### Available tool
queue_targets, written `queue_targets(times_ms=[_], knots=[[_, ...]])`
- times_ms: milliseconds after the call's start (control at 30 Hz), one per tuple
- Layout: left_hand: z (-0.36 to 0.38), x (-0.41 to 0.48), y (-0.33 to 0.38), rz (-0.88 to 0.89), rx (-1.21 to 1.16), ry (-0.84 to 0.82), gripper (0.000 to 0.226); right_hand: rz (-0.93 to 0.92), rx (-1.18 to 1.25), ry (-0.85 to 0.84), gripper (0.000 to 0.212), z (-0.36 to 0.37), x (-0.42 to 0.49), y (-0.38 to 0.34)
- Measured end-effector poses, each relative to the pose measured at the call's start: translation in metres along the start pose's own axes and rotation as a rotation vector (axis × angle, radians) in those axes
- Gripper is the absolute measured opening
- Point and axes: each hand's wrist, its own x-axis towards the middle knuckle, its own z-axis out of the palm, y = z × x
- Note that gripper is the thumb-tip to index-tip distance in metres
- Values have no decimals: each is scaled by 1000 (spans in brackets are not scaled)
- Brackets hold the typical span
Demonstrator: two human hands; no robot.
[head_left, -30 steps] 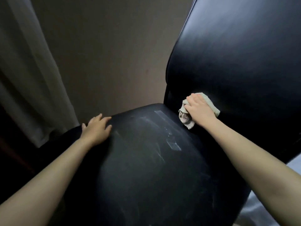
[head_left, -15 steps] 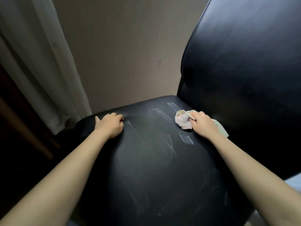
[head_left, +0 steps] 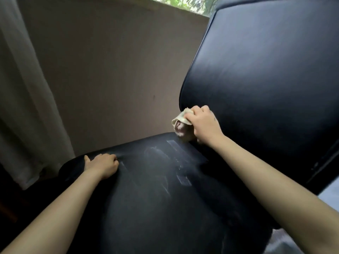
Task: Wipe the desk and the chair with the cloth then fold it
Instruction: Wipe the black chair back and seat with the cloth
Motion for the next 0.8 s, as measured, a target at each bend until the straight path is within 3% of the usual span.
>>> queue_targets(times_ms=[67, 200, 267, 333, 467, 567, 667, 733, 800], knots=[[-4, 0, 2, -5, 0, -17, 41, -123, -197, 111, 20, -28, 25, 9], [-6, -4, 7, -18, 4, -47, 46, -161, -693, -371, 14, -33, 22, 28], [-6, -6, 9, -17, 32, -35, 46, -177, -680, -490, 12, -17, -12, 34], [-7, -5, 10, -20, 34, -23, 45, -348, -629, -592, 20, 8, -62, 48], [-12, 1, 19, -38, 54, -21, 43, -474, -668, -417, 19, 7, -106, 47], [-16, 12, 25, -55, 32, -31, 46, -489, -819, -471, 8, 13, -90, 28], [-21, 30, 28, -46, -9, -103, 78, -372, -841, -696, 8, 49, -60, 17], [-18, 34, 34, -33, 36, -147, 102, -381, -821, -669, 12, 70, -40, 9], [-12, 38, 40, -42, 103, -160, 107, -390, -840, -684, 10, 83, -9, -4]])
